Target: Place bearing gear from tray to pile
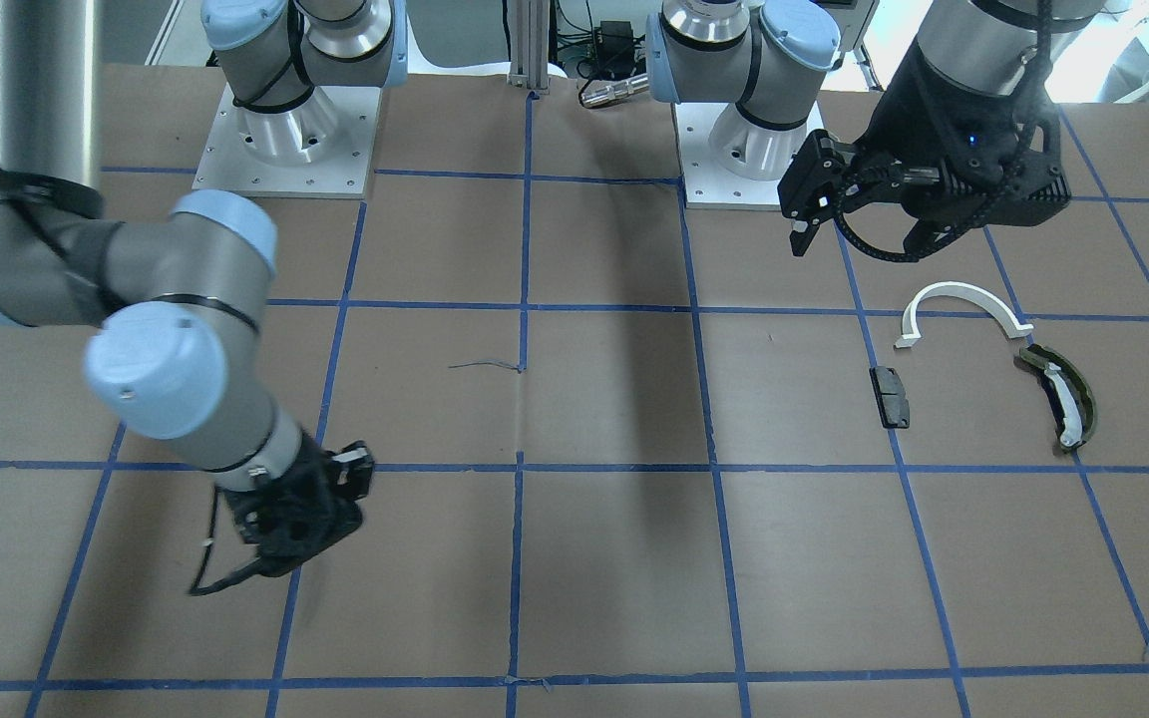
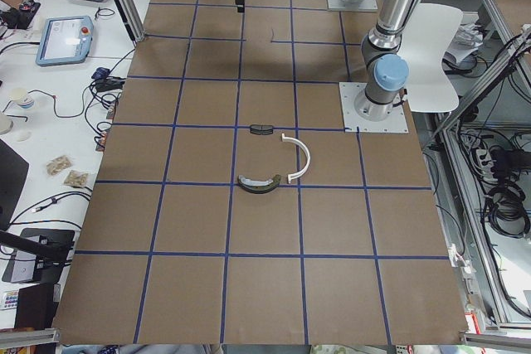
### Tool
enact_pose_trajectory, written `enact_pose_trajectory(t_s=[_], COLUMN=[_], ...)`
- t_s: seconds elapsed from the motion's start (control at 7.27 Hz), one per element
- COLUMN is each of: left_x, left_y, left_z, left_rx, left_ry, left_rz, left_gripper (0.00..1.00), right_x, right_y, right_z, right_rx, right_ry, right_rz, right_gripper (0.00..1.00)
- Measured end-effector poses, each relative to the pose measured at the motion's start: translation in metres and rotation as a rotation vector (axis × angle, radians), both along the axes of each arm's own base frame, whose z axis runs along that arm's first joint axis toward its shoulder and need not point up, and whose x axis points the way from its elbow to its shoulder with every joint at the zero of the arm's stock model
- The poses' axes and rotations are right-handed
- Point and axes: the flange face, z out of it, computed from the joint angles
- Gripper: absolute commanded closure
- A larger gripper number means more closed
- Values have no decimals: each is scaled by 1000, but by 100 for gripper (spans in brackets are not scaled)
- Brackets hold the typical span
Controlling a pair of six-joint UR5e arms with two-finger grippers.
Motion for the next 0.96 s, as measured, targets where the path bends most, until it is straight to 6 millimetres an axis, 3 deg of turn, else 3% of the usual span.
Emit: enact_pose_trajectory(t_s=[0.14, 0.28, 0.41, 0.55, 0.83, 0.96], left_x=[0, 0, 0, 0, 0, 0], left_y=[0, 0, 0, 0, 0, 0], left_z=[0, 0, 0, 0, 0, 0], left_rx=[0, 0, 0, 1, 1, 1], left_ry=[0, 0, 0, 0, 0, 0], left_rz=[-1, 0, 0, -1, -1, 0], left_gripper=[0, 0, 0, 0, 0, 0], right_x=[66, 120, 151, 164, 165, 155], right_y=[16, 36, 53, 65, 77, 72], right_z=[-18, -33, -43, -52, -65, -63], right_rx=[1, 11, 25, 41, 54, 40], right_ry=[-9, -14, -13, -7, 29, 58], right_rz=[-92, -164, -200, -214, -224, -229], right_gripper=[100, 100, 79, 1, 0, 0])
